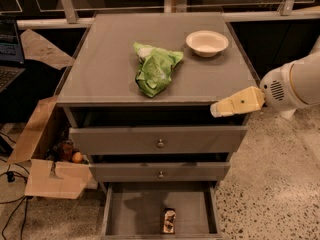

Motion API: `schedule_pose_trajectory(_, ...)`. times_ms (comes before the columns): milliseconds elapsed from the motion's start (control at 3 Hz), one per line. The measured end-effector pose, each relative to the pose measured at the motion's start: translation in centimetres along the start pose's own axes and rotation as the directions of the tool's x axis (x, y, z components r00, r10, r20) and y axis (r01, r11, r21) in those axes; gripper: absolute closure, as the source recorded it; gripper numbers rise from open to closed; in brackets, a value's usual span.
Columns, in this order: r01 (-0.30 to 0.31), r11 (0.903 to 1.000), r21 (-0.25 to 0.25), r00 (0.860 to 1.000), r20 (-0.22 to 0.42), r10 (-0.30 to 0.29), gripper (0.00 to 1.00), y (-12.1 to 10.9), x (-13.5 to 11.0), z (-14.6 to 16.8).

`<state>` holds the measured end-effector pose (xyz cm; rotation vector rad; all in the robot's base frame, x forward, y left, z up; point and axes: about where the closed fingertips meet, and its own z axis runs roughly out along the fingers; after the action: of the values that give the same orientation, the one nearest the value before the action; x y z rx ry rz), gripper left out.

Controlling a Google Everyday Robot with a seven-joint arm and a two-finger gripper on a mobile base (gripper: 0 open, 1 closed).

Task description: Pick orange can from bottom drawer and place on counter

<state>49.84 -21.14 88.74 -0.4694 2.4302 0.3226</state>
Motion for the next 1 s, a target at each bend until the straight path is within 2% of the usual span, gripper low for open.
schedule_pose_trajectory(333,-0.002,1.0,-0.001,1.0,-0.001,0.002,0.0,0.0,0.1,0.1)
schedule_pose_trajectory(667,-0.083,0.9965,-0.004,0.996,0.036,0.084,0.0,-0.1,0.7,1.4)
schedule_pose_trajectory(1000,-0.216,0.9762,-0.021,0.973,0.078,0.217,0.0,-0.1,1.8,4.7)
